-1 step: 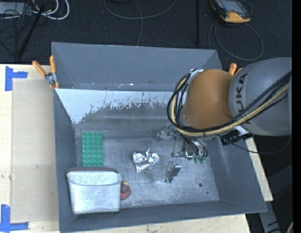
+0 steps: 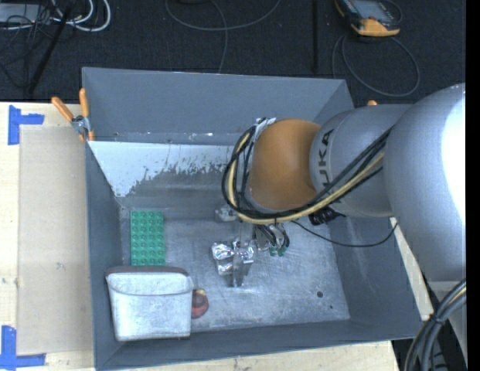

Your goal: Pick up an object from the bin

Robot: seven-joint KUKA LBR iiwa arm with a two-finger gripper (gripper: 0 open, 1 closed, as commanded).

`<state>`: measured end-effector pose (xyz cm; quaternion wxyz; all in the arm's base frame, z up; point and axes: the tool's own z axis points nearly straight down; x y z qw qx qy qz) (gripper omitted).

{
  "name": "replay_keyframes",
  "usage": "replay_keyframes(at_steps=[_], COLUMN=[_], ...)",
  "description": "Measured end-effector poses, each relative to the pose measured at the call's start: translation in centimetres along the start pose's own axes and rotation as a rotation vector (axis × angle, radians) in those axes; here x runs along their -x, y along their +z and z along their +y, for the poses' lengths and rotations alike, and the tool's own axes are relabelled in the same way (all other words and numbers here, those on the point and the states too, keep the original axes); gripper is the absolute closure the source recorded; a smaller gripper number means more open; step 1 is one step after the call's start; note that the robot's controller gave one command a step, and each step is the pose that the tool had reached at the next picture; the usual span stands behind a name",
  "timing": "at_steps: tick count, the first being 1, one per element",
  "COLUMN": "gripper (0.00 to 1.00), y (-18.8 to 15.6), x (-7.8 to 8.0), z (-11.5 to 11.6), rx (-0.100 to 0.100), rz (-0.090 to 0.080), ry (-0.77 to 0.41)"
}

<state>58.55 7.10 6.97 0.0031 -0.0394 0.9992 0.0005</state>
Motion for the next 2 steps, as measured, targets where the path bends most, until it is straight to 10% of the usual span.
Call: replay_keyframes(at_steps=[1,2], gripper=[1.0,1.0], y=[-0.6,-16.2], x=[0.2,-0.2], z=[-0.1,1.7], rx=[0.001,0.0], rz=[-0.003,-0.003], ry=[0.004,0.0])
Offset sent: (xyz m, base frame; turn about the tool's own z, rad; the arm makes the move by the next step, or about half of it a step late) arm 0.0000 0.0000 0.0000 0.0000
